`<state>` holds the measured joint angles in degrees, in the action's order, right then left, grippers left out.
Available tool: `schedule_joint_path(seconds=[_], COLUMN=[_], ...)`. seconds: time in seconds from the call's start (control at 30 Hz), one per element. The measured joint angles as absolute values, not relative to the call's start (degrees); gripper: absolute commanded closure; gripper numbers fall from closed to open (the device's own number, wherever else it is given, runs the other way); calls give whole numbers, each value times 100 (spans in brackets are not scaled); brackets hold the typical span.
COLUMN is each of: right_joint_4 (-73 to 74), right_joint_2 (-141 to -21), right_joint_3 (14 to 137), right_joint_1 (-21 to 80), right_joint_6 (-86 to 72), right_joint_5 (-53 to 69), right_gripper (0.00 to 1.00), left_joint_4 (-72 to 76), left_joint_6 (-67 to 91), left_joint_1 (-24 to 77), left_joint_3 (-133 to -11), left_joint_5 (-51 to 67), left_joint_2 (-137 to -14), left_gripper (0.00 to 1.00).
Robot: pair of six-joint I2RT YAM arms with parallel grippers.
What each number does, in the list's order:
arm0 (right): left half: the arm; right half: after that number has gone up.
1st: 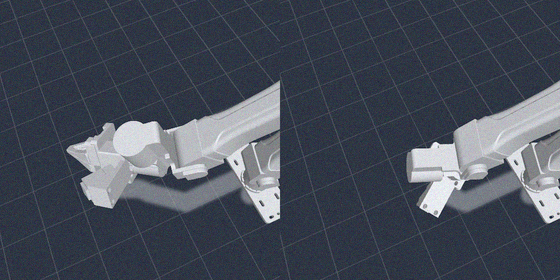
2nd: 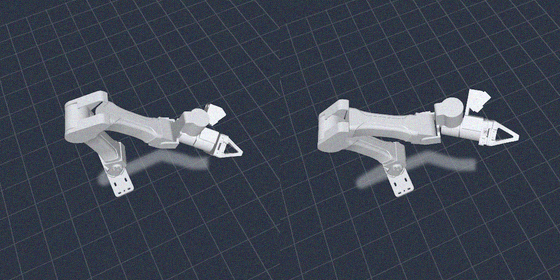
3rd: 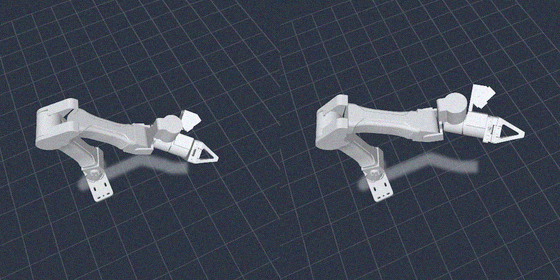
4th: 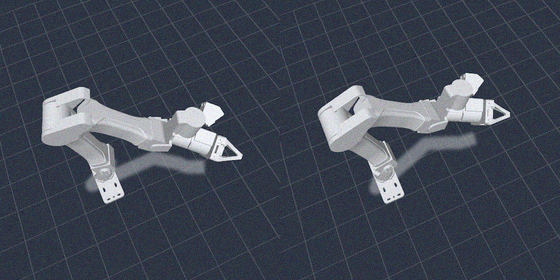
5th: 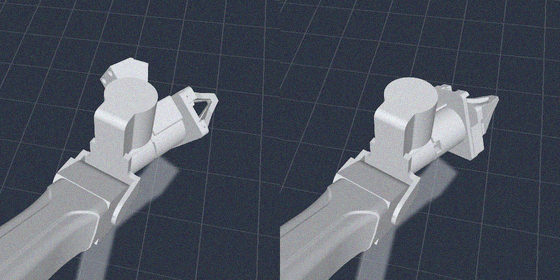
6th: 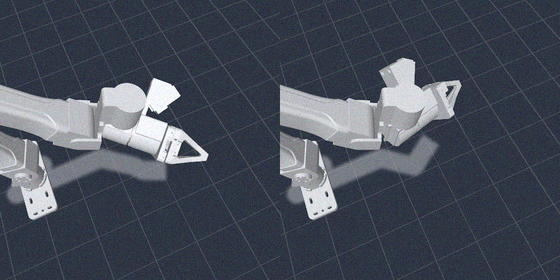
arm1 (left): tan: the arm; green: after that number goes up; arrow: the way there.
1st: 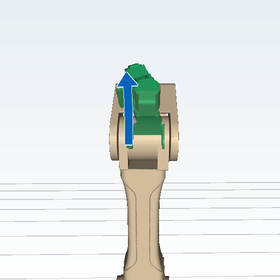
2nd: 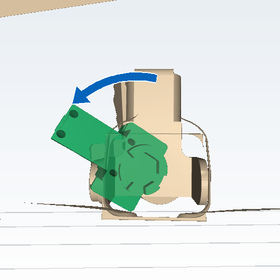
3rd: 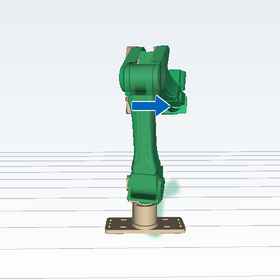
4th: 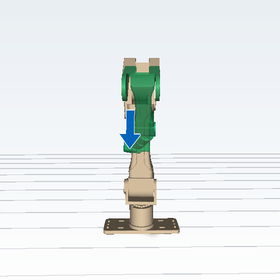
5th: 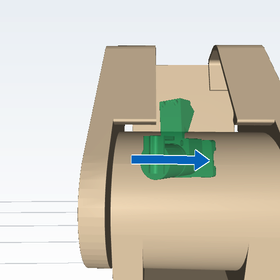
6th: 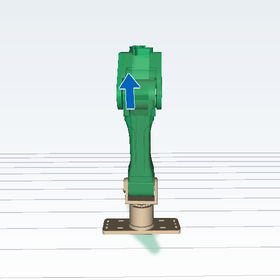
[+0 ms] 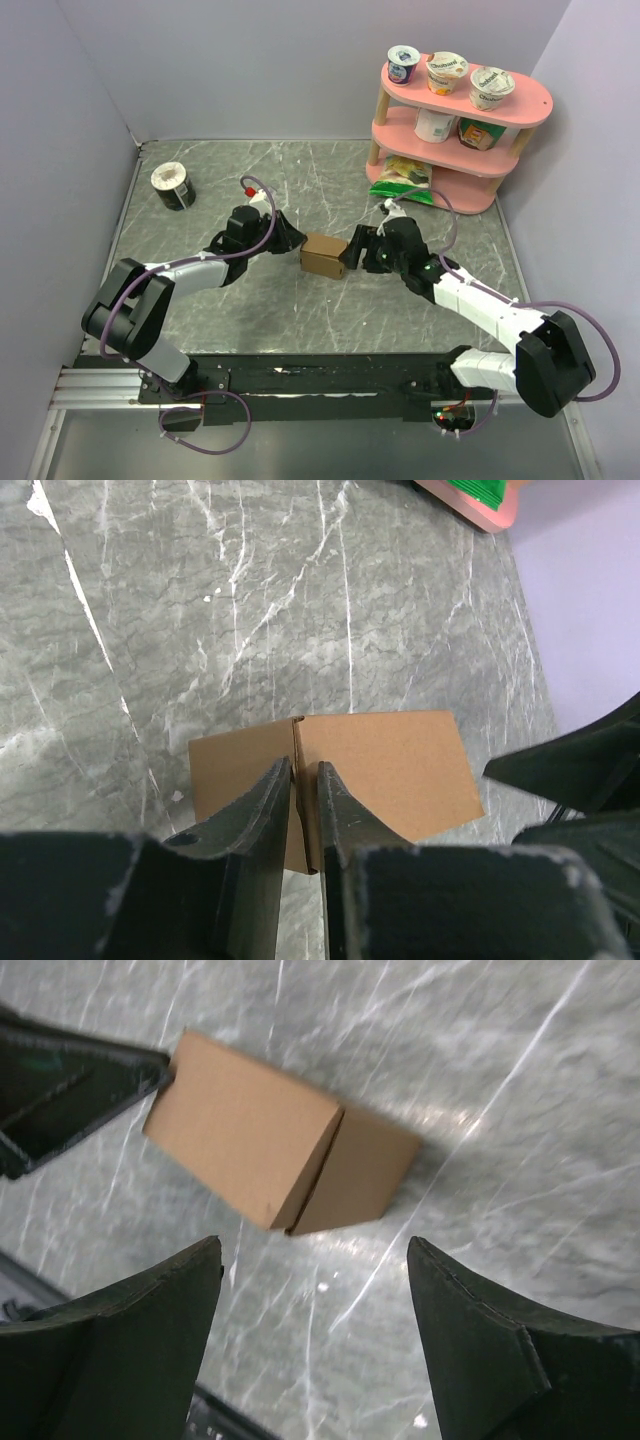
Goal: Fold the paper box
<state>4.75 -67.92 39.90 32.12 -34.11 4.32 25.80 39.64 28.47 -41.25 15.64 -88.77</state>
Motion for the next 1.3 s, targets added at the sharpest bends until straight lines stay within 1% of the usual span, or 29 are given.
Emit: schedule_joint_path(seconds=[0.3, 0.73, 1.0, 1.3], right_joint_4=[158, -460, -580, -692], right_joint_2=[-6936, -7432, -7393, -7308], right_joint_3=[3883, 3684, 3627, 3605], right_joint_1=[2956, 2757, 2665, 2383], right_joint_6=[-3667, -3911, -3964, -4084], right_joint_5=[1004, 1347, 1505, 1776], right_gripper=[26, 34, 36, 36], left_joint_4=[2593, 2589, 2571, 2571], left_joint_6=[3964, 3852, 3835, 3835], left_joint_1=[2847, 2842, 2836, 2832], left_joint_3=[-4104, -4077, -4080, -4080], left_joint_5=[1555, 1503, 1494, 1496], left_joint_2=[-8860, -8816, -8803, -8803], left_gripper=[80, 81, 81, 81])
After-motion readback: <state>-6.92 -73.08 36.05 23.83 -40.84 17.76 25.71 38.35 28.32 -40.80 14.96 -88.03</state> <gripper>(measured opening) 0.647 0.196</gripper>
